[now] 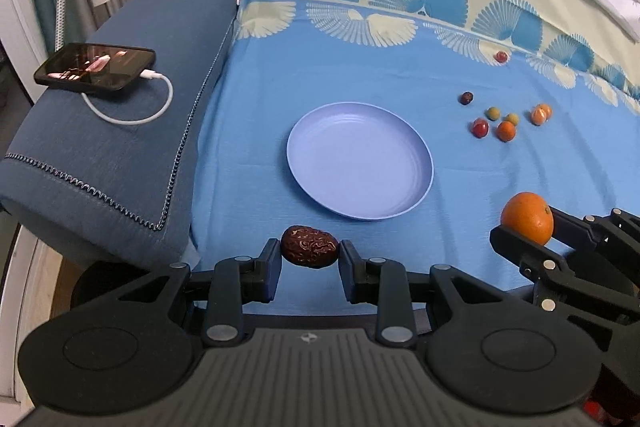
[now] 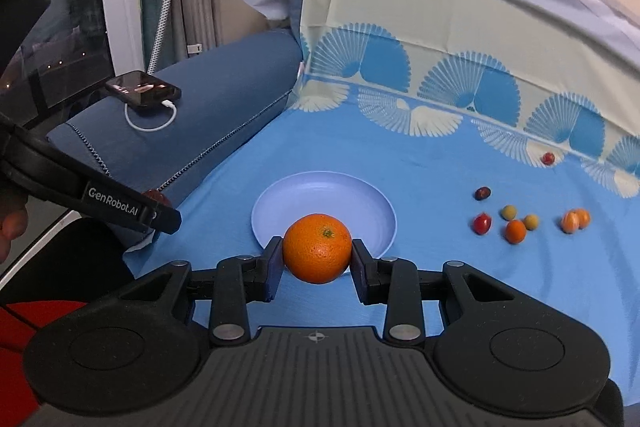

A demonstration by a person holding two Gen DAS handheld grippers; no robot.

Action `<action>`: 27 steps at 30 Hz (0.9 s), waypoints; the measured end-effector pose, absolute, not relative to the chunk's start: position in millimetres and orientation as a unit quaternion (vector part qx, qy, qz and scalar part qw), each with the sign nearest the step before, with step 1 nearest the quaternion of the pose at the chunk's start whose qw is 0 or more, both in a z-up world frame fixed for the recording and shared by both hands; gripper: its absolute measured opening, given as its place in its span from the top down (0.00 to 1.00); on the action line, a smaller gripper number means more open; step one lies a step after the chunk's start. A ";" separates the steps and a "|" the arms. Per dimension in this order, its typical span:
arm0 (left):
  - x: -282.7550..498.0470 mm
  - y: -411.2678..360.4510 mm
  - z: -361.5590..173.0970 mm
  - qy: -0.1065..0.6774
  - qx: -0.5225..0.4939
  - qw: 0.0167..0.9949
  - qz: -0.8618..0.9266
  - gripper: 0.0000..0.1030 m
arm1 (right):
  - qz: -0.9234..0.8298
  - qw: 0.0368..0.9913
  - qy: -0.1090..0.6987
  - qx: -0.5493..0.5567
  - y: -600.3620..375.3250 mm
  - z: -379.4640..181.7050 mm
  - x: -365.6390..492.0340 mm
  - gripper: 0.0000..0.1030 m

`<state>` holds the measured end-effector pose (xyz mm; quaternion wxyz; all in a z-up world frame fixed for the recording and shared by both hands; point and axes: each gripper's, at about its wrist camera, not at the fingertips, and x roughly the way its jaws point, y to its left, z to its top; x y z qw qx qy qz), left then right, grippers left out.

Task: Organize fruits
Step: 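Carry the date and the orange toward the lavender plate with both tools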

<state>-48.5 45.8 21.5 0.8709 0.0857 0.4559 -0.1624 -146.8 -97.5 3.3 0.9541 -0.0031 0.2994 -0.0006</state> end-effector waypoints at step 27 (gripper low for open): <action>-51.9 35.4 12.5 0.458 0.104 0.866 -0.173 0.67 | -0.021 0.949 0.314 0.014 -102.1 1.0 -147.1 0.64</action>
